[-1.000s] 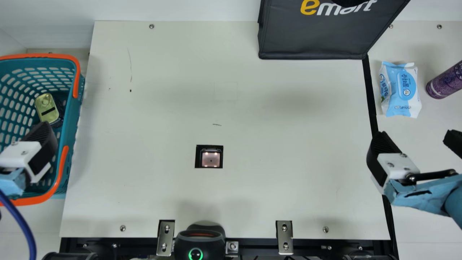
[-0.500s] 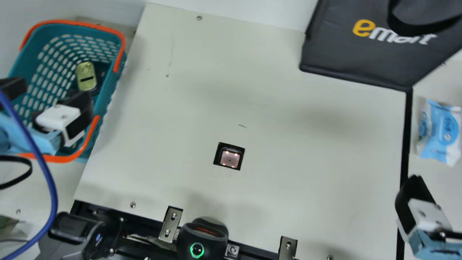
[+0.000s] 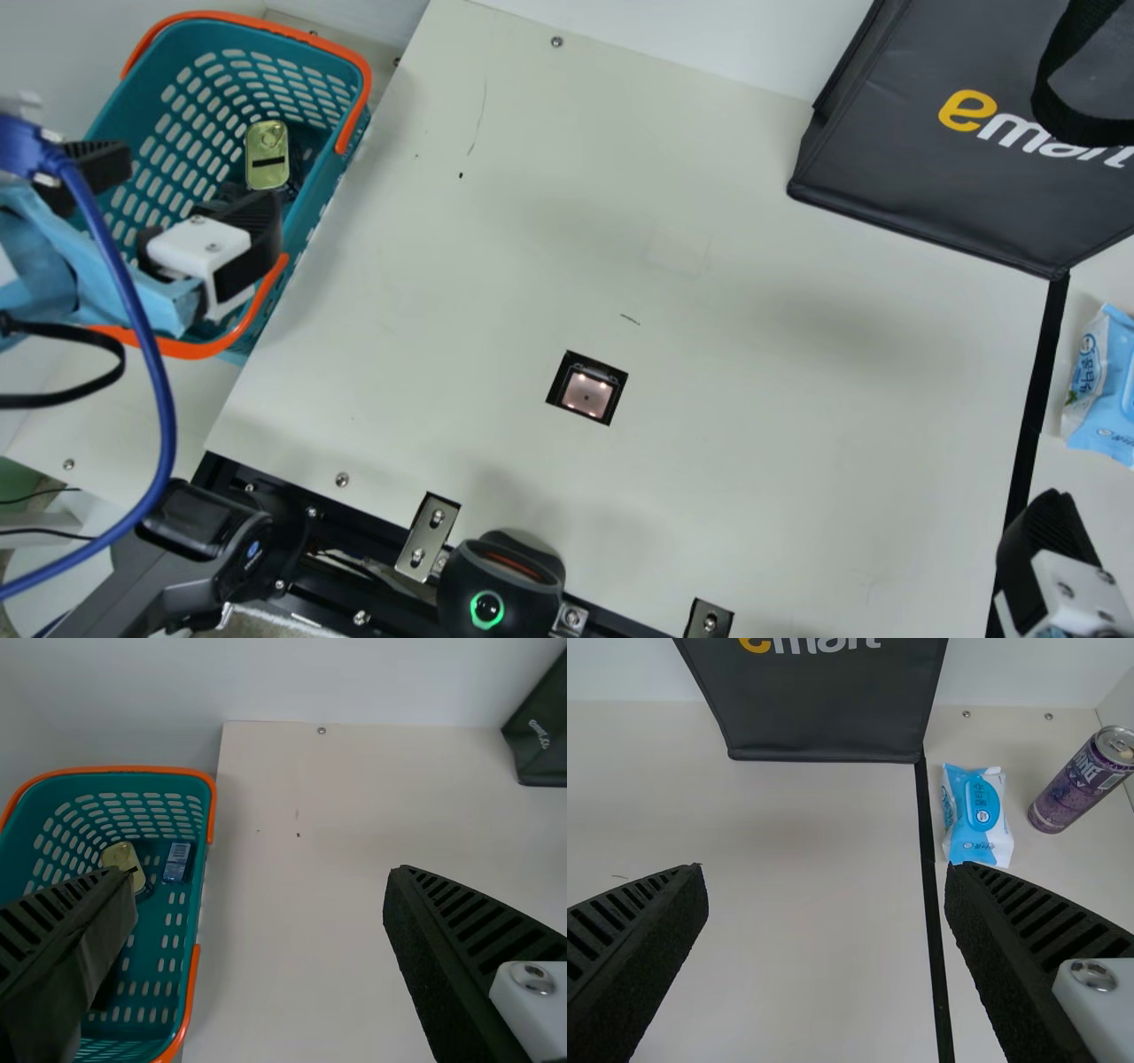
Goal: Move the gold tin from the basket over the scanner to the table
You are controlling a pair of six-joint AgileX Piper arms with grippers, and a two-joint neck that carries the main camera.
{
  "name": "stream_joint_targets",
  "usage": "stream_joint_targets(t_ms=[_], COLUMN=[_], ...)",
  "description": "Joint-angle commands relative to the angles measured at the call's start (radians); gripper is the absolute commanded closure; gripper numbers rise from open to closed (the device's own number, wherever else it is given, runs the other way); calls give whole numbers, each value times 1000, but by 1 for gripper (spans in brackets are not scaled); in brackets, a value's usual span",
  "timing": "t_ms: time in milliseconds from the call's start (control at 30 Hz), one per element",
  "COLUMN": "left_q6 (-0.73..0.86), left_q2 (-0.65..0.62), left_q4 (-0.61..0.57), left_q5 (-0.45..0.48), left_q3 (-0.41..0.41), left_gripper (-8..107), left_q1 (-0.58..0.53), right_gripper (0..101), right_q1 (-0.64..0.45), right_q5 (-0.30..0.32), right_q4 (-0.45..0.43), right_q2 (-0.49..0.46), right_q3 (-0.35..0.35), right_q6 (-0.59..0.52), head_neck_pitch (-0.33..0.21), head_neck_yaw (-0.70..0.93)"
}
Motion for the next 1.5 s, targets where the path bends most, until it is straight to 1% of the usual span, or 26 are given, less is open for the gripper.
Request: stream_joint_targets(t_ms=[0, 133, 300, 400, 533, 667, 867, 1200, 1467], left_q6=[-27, -97, -147, -136, -83, -17, 54, 94, 113], left_q2=[20, 78, 165, 216, 282, 343, 452, 686, 867], left_q4=[6, 9, -8, -33, -71, -89, -60, -6, 25], left_q5=[-8, -26, -48, -57, -66, -78, -117, -209, -243], left_q3=[-2, -15, -38, -55, -79, -94, -97, -100, -119], left_gripper=[9, 9, 9, 9, 9, 9, 9, 9, 9], left_q1=[26, 114, 265, 360, 474, 548, 582, 564, 549], right_gripper=[6, 6, 6, 6, 6, 6, 6, 6, 6], right_q1=[0, 0, 0, 0, 0, 0, 0, 0, 0], right_q5=[0, 0, 0, 0, 0, 0, -1, 0, 0], right_q4=[0, 0, 0, 0, 0, 0, 0, 0, 0], right_q2=[0, 0, 0, 0, 0, 0, 0, 0, 0], right_q3=[0, 0, 0, 0, 0, 0, 0, 0, 0], right_q6=[0, 0, 0, 0, 0, 0, 0, 0, 0], head_neck_pitch=[-30, -30, -30, -30, -30, -30, -30, -30, -30], head_neck_yaw=[4, 4, 4, 4, 4, 4, 4, 4, 4])
